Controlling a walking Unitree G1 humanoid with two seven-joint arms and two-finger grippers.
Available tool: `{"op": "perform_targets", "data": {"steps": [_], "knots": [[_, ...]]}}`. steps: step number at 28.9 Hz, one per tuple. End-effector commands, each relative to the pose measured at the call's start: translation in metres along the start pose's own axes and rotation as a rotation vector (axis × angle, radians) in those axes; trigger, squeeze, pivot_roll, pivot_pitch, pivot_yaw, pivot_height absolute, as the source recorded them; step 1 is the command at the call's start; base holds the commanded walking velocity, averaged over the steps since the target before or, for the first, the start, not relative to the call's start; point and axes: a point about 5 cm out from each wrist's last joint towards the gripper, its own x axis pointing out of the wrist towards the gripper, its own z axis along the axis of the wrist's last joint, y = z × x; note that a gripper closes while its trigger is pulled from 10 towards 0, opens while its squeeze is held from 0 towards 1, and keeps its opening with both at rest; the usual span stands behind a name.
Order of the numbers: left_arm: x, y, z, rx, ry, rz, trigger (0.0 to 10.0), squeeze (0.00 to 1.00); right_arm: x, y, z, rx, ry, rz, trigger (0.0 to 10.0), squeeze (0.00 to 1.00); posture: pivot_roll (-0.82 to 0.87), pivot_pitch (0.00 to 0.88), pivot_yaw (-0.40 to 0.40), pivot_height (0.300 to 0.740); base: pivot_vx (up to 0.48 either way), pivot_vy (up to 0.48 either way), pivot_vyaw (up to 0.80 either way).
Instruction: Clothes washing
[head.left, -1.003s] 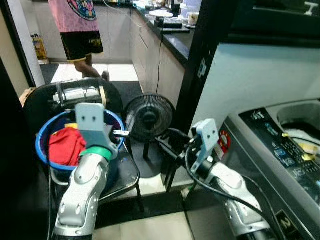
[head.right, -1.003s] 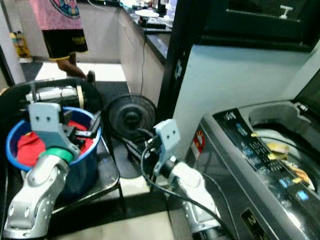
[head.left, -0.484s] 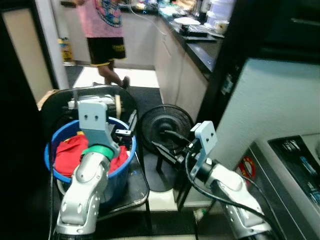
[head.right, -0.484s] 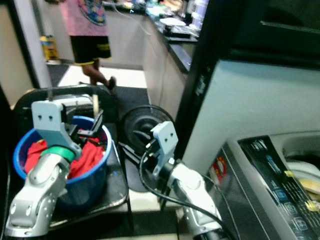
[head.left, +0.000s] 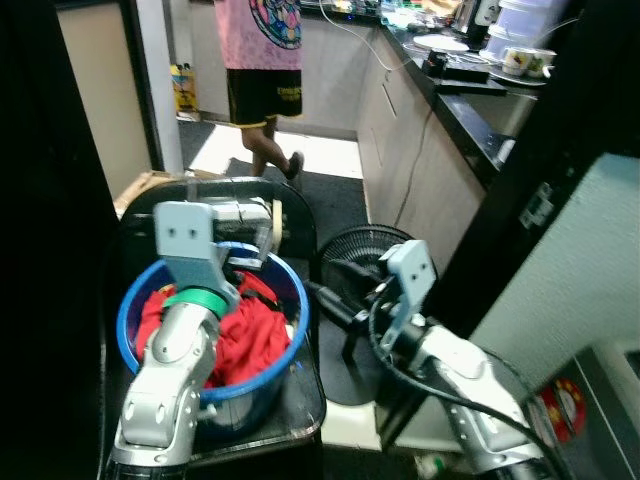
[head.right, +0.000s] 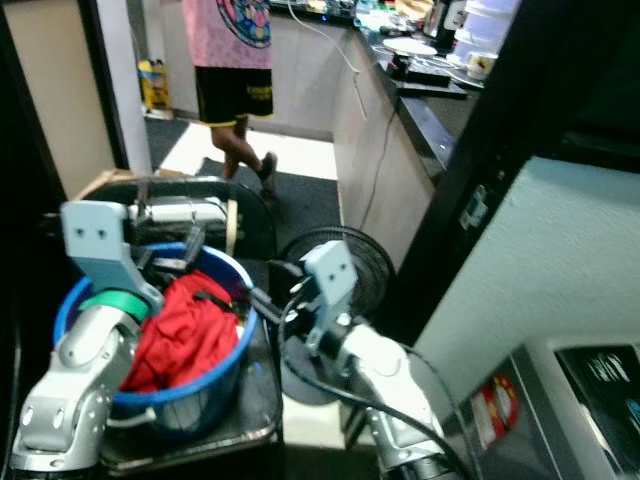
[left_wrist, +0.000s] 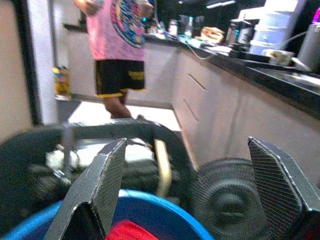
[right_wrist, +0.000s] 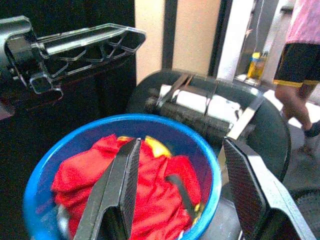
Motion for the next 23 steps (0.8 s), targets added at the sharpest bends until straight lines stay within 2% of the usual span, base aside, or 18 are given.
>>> {"op": "perform_targets", "data": {"steps": [1,4,5,11,13,14,19,23], "knots": [[-0.001,0.005,-0.005,0.013,0.025,0.01,10.0,0.0,0.002,0.001,-0.004,0.006,0.005,-0.008,10.0,0.0,0.02,0.001,-0.012,0.74,0.345,0.0,0.0],[0.003,0.015,-0.005,0.051,0.04,-0.014,10.0,0.0,0.008,-0.002,-0.006,0.017,-0.006,-0.076,10.0,0.0,0.05,0.0,0.051,0.74,0.342,0.0,0.0],[0.003,0.015,-0.005,0.051,0.04,-0.014,10.0,0.0,0.008,-0.002,-0.006,0.017,-0.006,-0.076,10.0,0.0,0.05,0.0,0.051,0.74,0.341,0.0,0.0],[0.003,0.038,-0.015,0.085,0.104,-0.015,10.0,0.0,0.017,-0.002,-0.014,-0.006,0.024,-0.131,10.0,0.0,0.05,0.0,0.099,0.74,0.335,0.0,0.0],[0.003,0.041,-0.018,0.081,0.11,-0.01,10.0,0.0,0.018,-0.002,-0.015,-0.015,0.031,-0.124,10.0,0.0,0.05,0.0,0.095,0.74,0.304,0.0,0.0],[0.003,0.041,-0.02,0.057,0.113,-0.008,10.0,0.0,0.018,-0.003,-0.016,-0.023,0.037,-0.119,10.0,0.0,0.04,0.0,0.084,0.74,0.0,0.0,0.0],[0.003,0.039,-0.024,0.053,0.125,-0.022,10.0,0.0,0.017,-0.005,-0.015,-0.03,0.038,-0.118,10.0,0.0,0.04,0.0,0.071,0.74,0.0,0.0,0.0],[0.004,0.036,-0.027,0.089,0.128,-0.049,10.0,0.0,0.014,-0.007,-0.016,-0.008,0.028,-0.122,10.0,0.0,0.02,0.0,0.049,0.74,0.0,0.0,0.0]]}}
